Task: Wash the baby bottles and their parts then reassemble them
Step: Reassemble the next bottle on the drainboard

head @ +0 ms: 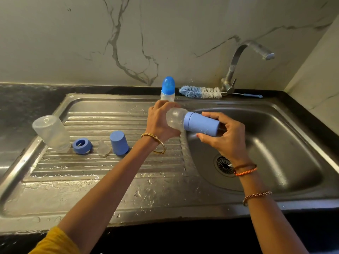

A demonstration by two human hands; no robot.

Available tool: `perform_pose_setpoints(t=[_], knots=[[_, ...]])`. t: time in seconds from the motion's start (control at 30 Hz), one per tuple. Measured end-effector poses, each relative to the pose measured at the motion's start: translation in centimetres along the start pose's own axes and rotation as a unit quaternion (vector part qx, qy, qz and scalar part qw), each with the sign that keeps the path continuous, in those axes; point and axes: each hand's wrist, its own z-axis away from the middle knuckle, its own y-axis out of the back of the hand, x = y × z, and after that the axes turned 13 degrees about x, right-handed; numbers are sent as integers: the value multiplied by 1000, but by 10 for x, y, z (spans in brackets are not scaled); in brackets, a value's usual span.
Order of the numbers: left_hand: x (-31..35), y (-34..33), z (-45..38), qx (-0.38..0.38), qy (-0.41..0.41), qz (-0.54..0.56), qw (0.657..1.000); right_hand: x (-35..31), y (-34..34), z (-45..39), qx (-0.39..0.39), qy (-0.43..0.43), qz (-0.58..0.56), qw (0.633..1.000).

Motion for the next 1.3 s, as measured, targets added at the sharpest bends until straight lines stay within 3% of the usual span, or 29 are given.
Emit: perform_pose_setpoints(t=[0.4, 0.53, 0.63, 0.8, 0.93, 1.07, 1.2, 1.3], knots=[[2, -6, 4, 41, 36, -5, 998, 3, -11, -8, 14, -50, -4, 999], [-1, -15, 9, 72, 33, -18, 997, 4, -23, -4, 77, -161, -35, 983], [-7, -25, 18, 91, 48, -30, 994, 4, -34, -2, 98, -300, -94, 944], [-15, -33, 29, 96, 85, -26, 991, 5, -47, -9, 77, -408, -151, 897], [-16, -28, 22, 121, 145, 96, 977, -7, -50, -28, 6, -379, -246, 892], [-2, -11, -9, 140, 195, 232, 943, -12, -49, -56, -72, -335, -370, 864], [-3, -3, -26, 135, 162, 266, 941, -6, -75, -60, -123, -279, -273, 912], [-20, -16, -26, 154, 232, 193, 941, 10, -101, -51, -154, -280, -247, 915]])
